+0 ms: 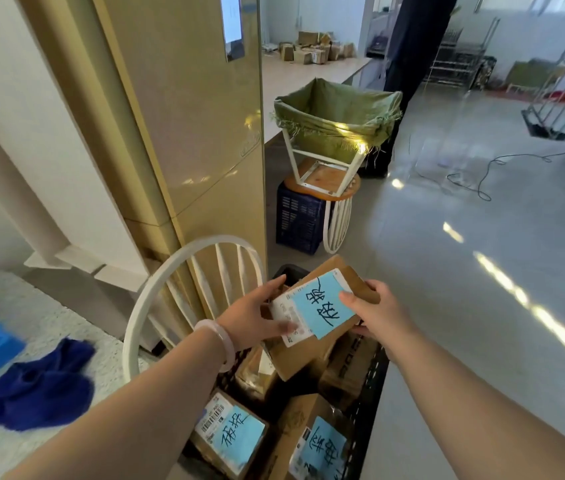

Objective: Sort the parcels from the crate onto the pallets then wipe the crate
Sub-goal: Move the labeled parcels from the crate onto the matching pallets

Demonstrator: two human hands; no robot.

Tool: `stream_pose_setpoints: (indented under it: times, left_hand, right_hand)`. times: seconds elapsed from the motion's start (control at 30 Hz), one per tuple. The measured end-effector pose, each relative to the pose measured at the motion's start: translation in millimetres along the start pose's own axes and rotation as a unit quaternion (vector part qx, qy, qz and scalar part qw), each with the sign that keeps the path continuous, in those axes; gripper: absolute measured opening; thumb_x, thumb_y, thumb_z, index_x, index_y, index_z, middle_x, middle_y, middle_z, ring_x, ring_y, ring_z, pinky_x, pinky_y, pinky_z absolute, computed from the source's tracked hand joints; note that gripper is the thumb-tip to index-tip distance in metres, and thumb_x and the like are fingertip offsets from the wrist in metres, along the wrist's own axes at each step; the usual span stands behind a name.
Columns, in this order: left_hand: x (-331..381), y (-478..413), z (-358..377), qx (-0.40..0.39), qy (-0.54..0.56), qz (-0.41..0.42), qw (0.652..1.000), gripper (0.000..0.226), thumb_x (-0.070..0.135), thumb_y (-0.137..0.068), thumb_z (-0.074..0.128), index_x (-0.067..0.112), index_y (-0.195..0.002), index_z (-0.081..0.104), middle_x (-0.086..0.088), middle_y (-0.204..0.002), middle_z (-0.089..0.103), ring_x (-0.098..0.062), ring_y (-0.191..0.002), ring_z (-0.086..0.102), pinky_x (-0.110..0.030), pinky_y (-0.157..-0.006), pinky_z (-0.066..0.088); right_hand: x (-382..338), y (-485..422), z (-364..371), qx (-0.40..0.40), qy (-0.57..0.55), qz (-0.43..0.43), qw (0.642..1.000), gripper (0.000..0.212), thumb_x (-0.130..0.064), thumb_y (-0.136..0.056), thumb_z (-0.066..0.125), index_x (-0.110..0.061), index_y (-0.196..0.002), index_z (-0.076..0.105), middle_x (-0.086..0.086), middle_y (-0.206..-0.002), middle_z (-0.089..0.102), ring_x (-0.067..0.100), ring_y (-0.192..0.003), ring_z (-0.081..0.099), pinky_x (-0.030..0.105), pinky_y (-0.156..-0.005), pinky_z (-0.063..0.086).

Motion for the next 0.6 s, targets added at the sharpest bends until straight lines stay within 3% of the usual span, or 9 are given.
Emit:
stream_pose_setpoints:
  times: [0.1, 0.17, 0.23, 0.3, 0.4, 0.47, 0.6]
  left_hand:
    - [-6, 1, 7, 0.042, 0.061, -0.029, 0.997, 0.097, 0.03, -0.08, 0.079, 0.042, -0.153, 0.017, 0.012, -0.138, 0.044, -0.018, -0.133, 0.042, -0.042, -0.111, 0.038]
    - [-10, 2, 20, 0.045, 0.057, -0.046, 0.996, 0.104, 0.032, -0.078, 0.08, 0.041, -0.154, 0.01, 0.005, -0.149, 0.035, -0.021, -0.139, 0.035, -0.047, -0.114, 0.033]
    - [-14, 3, 21, 0.097, 0.104, -0.071, 0.987, 0.113, 0.032, -0.075, 0.083, 0.041, -0.154, 0.003, 0.001, -0.157, 0.024, -0.025, -0.142, 0.029, -0.048, -0.113, 0.031]
    - [-20, 4, 18, 0.125, 0.186, -0.094, 0.97, 0.119, 0.029, -0.073, 0.085, 0.042, -0.153, -0.002, -0.001, -0.155, 0.028, -0.026, -0.136, 0.038, -0.049, -0.11, 0.038]
    - [-25, 6, 16, 0.109, 0.261, -0.122, 0.951, 0.117, 0.026, -0.074, 0.084, 0.044, -0.153, 0.0, -0.002, -0.14, 0.042, -0.024, -0.112, 0.051, -0.047, -0.094, 0.052]
    - [-27, 6, 11, 0.115, 0.24, -0.115, 0.957, 0.111, 0.026, -0.074, 0.084, 0.042, -0.153, 0.009, 0.003, -0.13, 0.047, -0.022, -0.109, 0.052, -0.047, -0.094, 0.053]
    - [-22, 7, -7, 0.079, 0.111, -0.081, 0.987, 0.1, 0.025, -0.076, 0.083, 0.043, -0.149, 0.017, 0.004, -0.128, 0.055, -0.018, -0.113, 0.055, -0.037, -0.097, 0.049]
  right_hand:
    - [1, 1, -2, 0.031, -0.044, 0.006, 0.999, 0.045, -0.029, -0.086, 0.075, -0.025, -0.121, 0.047, 0.002, -0.113, 0.066, 0.015, -0.09, 0.068, 0.034, -0.07, 0.062]
    - [4, 1, 0, 0.042, -0.042, 0.006, 0.998, 0.042, -0.029, -0.086, 0.074, -0.026, -0.118, 0.047, 0.002, -0.112, 0.065, 0.016, -0.091, 0.067, 0.037, -0.072, 0.062]
    - [6, 3, 3, 0.041, -0.054, 0.012, 0.998, 0.042, -0.03, -0.087, 0.073, -0.024, -0.118, 0.047, 0.002, -0.108, 0.065, 0.014, -0.088, 0.067, 0.038, -0.073, 0.062]
    - [9, 4, 6, 0.042, -0.075, 0.024, 0.996, 0.042, -0.032, -0.086, 0.073, -0.025, -0.118, 0.046, 0.001, -0.104, 0.066, 0.014, -0.087, 0.067, 0.038, -0.074, 0.062]
    - [10, 5, 12, 0.037, -0.076, 0.037, 0.996, 0.044, -0.035, -0.087, 0.071, -0.026, -0.121, 0.045, -0.002, -0.099, 0.064, 0.014, -0.087, 0.065, 0.041, -0.078, 0.061]
    - [11, 7, 16, 0.022, -0.054, 0.043, 0.997, 0.049, -0.038, -0.088, 0.07, -0.025, -0.128, 0.044, -0.002, -0.102, 0.065, 0.017, -0.092, 0.063, 0.039, -0.077, 0.059]
    - [4, 13, 15, -0.009, 0.046, 0.005, 0.999, 0.067, -0.041, -0.088, 0.069, -0.027, -0.146, 0.036, 0.001, -0.124, 0.059, 0.012, -0.09, 0.058, 0.025, -0.06, 0.049]
Point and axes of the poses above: each hand's wrist, its own y-axis away from the middle knuckle, its own z-axis out of the palm, x = y × z, the point moved 4 cm from there along -y, towards the middle knuckle
